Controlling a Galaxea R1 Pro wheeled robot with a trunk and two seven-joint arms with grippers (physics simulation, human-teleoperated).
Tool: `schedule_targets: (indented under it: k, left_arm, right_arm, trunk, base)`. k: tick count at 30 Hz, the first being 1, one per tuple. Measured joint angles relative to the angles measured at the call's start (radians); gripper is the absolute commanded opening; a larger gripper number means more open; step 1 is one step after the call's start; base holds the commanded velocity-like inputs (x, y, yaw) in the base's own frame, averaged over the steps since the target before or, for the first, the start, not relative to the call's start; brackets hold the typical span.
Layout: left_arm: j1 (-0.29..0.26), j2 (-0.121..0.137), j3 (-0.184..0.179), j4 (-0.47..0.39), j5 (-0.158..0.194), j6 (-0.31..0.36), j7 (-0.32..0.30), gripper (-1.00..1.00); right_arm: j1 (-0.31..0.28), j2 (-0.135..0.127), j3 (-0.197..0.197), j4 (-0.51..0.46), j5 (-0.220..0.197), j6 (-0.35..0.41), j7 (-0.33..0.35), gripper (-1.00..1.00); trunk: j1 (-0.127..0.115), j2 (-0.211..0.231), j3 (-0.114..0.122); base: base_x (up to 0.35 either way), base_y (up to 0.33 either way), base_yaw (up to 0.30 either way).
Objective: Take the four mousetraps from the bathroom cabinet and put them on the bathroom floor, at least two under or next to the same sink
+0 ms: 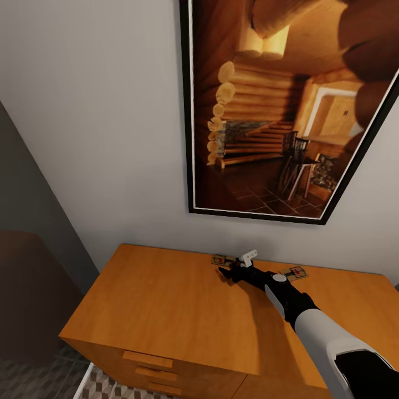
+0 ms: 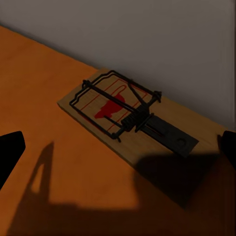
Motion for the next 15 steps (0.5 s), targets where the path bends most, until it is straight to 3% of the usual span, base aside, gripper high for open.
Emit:
schedule_targets:
  k: [15]
  left_arm:
    - [0.000, 0.000, 0.000, 0.000, 0.000, 0.001, 0.000, 1.00]
  right_arm:
    - [0.000, -0.004, -0.001, 0.000, 0.000, 0.000, 0.000, 1.00]
  trunk:
    - [0.000, 0.000, 0.000]
  base:
    - [0.000, 0.000, 0.000]
